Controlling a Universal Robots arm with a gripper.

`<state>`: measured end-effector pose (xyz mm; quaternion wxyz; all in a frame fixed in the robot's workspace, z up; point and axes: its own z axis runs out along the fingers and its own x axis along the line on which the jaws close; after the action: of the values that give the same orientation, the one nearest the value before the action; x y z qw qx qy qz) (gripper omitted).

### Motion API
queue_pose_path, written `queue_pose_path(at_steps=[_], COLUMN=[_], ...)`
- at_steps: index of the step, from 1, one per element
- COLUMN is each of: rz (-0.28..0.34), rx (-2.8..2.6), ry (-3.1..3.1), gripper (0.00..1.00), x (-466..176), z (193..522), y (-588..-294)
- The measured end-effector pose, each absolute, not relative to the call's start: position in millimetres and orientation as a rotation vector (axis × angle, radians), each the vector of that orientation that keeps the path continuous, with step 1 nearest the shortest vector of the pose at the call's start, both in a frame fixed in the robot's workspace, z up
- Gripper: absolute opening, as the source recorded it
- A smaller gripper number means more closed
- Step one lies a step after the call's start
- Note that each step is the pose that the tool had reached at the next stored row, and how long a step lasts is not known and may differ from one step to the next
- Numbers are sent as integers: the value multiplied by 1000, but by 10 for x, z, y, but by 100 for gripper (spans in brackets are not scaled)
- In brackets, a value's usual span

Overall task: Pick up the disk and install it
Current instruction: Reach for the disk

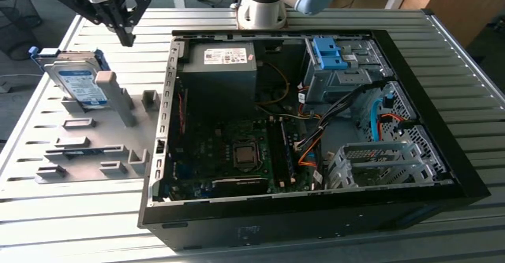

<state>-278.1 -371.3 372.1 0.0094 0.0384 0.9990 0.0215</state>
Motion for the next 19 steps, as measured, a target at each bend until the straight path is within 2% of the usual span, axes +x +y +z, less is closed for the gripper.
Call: queue_pose_path(at_steps=[19], rz=[67], rx=[120], ry=[3120], gripper=[11], x=[-2877], z=[3711], y=[-3710])
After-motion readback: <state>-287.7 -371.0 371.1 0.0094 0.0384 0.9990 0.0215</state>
